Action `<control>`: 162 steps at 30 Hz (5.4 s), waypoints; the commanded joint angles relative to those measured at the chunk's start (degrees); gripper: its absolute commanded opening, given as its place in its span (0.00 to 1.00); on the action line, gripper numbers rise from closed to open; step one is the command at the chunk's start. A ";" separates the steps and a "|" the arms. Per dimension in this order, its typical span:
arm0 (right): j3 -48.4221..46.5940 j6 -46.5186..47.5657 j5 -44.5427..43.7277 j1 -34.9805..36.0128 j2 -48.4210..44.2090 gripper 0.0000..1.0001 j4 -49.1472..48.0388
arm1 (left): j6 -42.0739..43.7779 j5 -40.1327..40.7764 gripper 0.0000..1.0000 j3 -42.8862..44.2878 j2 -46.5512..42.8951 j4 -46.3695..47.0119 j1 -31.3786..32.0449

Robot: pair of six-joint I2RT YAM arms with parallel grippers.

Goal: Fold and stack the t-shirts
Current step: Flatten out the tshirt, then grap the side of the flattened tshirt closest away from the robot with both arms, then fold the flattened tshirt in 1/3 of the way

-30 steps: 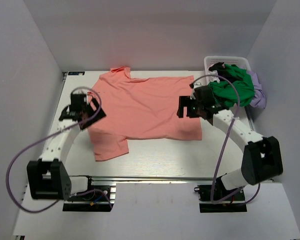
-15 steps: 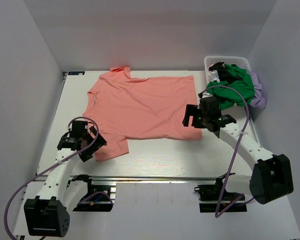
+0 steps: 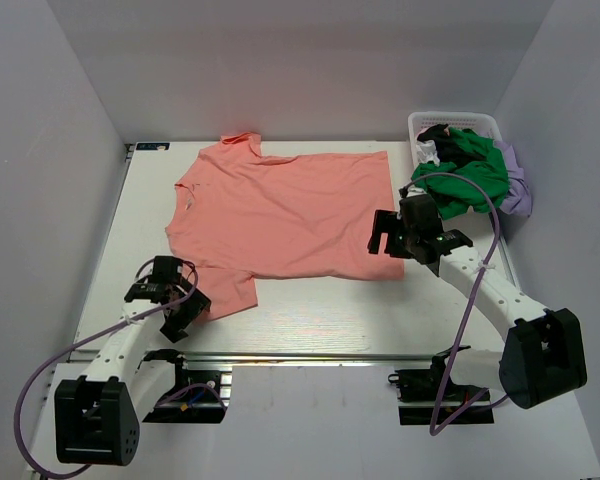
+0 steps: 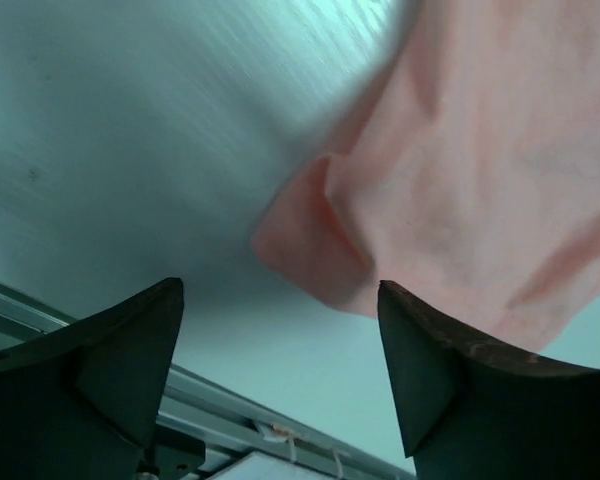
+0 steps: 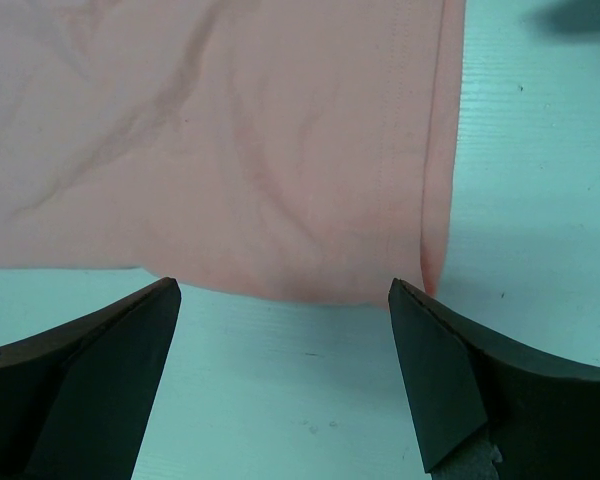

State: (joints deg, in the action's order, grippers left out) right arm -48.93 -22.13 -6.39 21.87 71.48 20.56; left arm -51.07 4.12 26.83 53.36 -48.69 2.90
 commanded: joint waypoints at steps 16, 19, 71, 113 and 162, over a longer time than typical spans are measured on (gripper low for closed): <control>3.30 -4.49 -4.86 -0.60 -0.56 0.90 7.48 | 3.69 0.20 0.00 -5.82 2.97 13.79 0.27; 5.23 -6.95 -5.91 -1.13 0.93 0.90 7.40 | 5.62 -1.74 0.00 -5.82 2.97 14.32 0.27; -2.56 -1.43 6.67 -3.85 8.49 0.00 9.76 | 10.73 -19.68 0.00 18.69 7.44 16.85 -0.25; -45.47 -5.20 -0.38 -12.02 42.51 0.00 21.89 | 22.24 -17.82 0.00 66.15 61.50 36.72 -3.95; 0.74 3.23 20.80 -7.63 23.53 0.90 4.14 | 10.03 -5.17 1.00 11.42 27.09 14.53 -5.09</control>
State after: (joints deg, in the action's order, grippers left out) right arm -54.41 -19.99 11.18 13.69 95.35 19.25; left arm -37.23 -4.19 44.47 85.91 -21.08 -2.07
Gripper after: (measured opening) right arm 0.903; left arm 0.995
